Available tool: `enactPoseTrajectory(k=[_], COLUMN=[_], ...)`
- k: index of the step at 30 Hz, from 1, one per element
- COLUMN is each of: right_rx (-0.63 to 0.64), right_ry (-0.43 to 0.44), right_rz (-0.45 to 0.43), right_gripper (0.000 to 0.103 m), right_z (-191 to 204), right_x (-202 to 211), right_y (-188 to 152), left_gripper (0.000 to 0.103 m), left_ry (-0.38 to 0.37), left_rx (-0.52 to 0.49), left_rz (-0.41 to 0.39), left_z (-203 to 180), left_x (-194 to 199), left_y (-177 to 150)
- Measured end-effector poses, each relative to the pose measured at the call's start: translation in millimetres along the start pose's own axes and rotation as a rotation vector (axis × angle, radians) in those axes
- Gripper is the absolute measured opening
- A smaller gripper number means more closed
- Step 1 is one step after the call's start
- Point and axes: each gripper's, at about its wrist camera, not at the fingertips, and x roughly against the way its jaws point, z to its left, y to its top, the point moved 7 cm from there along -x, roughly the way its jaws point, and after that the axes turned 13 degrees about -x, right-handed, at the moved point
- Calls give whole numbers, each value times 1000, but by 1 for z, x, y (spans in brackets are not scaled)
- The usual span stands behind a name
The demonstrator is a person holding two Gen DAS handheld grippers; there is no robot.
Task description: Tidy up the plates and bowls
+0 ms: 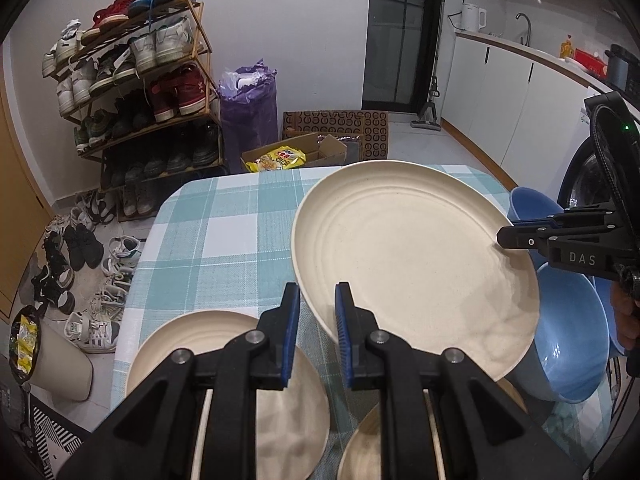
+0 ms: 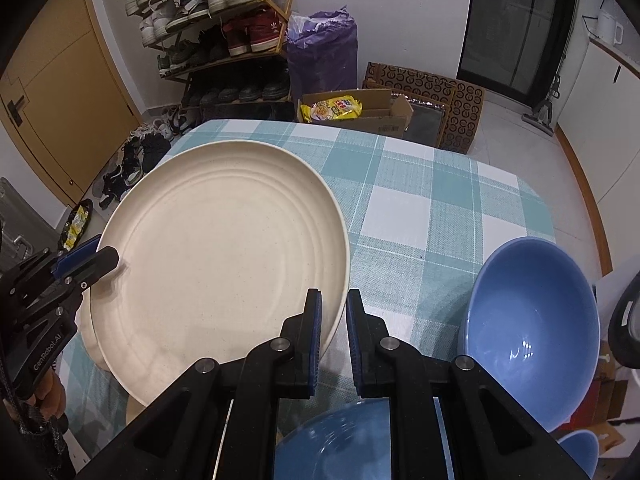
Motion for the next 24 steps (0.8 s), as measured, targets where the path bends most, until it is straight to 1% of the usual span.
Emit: enactPoseTrajectory(k=[16, 24], right_rx=[11, 19], right_ry=[23, 40], right_rz=[-54, -65], right_gripper=[13, 13], right_z=[11, 17], right_x=[47, 58], right_y=[-24, -39], left_gripper=[16, 16], left_ry=[16, 24], left_rx=[-10, -5], left_rz=[-41, -61], left_z=[-8, -7], left_x=[40, 58], left_y=[-10, -19])
